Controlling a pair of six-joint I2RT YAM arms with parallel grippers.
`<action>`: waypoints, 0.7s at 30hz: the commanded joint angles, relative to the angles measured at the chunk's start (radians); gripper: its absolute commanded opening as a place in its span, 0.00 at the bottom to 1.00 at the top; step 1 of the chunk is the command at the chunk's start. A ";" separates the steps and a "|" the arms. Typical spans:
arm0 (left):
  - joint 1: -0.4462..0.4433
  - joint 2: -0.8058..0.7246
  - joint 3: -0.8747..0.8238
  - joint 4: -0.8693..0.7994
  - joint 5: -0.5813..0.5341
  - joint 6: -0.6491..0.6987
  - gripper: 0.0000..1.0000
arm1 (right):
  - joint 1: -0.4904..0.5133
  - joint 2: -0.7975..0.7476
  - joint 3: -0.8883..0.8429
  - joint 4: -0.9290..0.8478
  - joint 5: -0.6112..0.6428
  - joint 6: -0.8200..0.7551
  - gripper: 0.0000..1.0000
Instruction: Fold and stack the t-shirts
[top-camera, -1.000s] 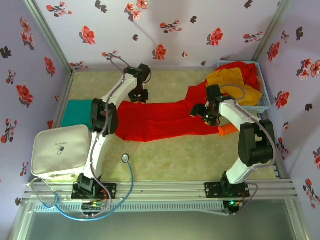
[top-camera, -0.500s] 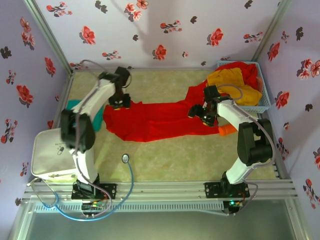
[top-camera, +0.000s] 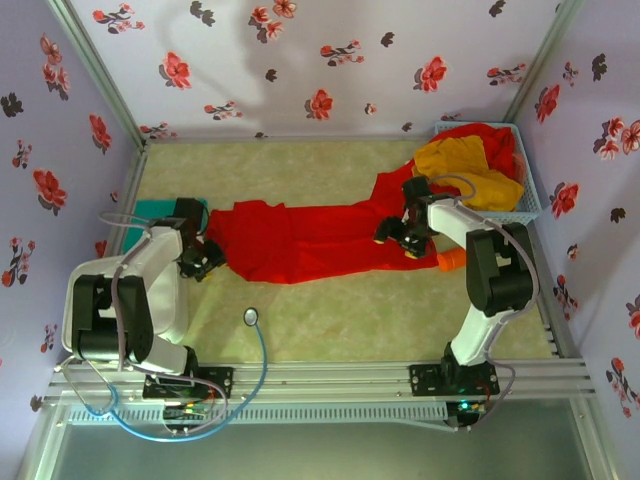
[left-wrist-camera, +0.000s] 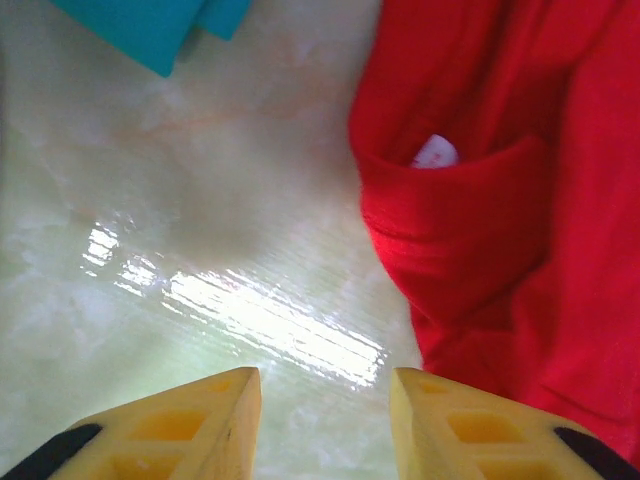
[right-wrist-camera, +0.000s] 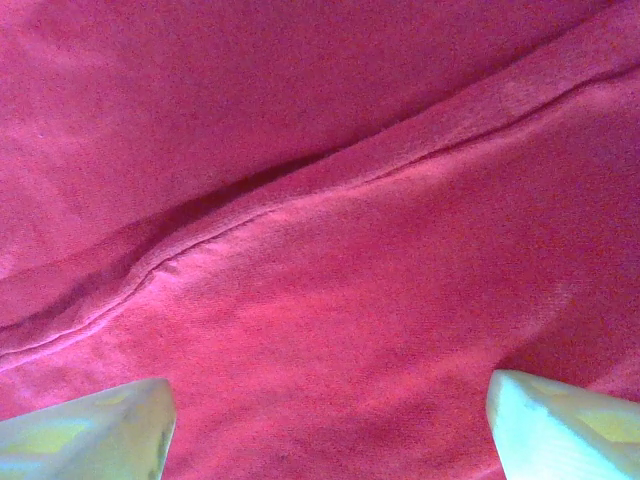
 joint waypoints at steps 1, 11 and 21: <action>0.021 -0.003 -0.029 0.130 0.030 -0.078 0.39 | 0.003 0.017 -0.008 0.000 0.017 -0.020 0.81; 0.060 -0.007 -0.053 0.208 0.111 -0.108 0.41 | 0.003 0.017 -0.007 -0.007 0.018 -0.020 0.81; 0.019 0.021 -0.060 0.303 0.219 -0.171 0.37 | 0.003 0.021 -0.010 -0.003 0.016 -0.013 0.80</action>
